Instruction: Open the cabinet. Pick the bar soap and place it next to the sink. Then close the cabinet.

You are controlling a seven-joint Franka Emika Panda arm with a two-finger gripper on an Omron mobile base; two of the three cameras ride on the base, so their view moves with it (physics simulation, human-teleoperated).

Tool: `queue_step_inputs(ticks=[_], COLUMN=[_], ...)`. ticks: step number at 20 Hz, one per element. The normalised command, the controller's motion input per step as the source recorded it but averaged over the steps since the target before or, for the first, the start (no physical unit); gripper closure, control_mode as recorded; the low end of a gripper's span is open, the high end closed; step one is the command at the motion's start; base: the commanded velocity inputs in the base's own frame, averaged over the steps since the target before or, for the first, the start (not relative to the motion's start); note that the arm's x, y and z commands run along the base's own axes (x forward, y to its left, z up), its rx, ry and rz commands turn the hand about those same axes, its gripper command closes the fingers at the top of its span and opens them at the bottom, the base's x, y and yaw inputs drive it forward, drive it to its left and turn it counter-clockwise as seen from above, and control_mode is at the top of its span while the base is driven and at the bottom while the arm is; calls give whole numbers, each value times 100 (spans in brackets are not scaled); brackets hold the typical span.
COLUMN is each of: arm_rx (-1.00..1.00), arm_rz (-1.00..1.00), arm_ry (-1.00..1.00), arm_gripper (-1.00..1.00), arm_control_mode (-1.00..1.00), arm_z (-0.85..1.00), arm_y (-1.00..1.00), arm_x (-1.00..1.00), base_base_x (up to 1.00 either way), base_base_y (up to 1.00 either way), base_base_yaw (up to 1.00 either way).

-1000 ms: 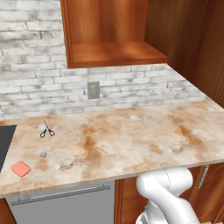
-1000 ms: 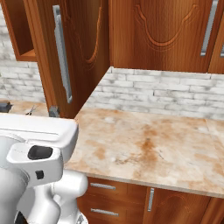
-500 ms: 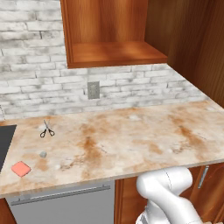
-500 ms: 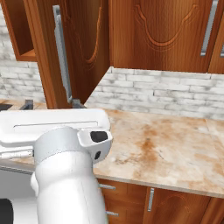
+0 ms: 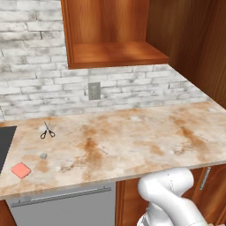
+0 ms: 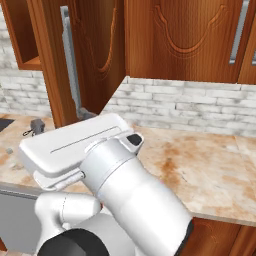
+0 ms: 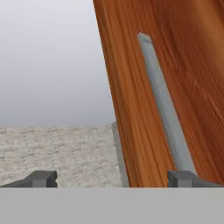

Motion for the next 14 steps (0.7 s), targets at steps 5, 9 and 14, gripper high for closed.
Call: queue_step_inputs(ticks=[5, 9, 14], arm_rx=[0, 0, 0], arm_rz=[30, 2, 0], arm_ry=[0, 0, 0], arm_gripper=[-100, -100, -100], arm_control_mode=[-100, -100, -100], arm_z=[-1, -7, -10], arm_y=[0, -44, -18], arm_x=[32, 39, 43], base_base_x=[0, 0, 0], base_base_y=[0, 0, 0], base_base_yaw=[0, 0, 0])
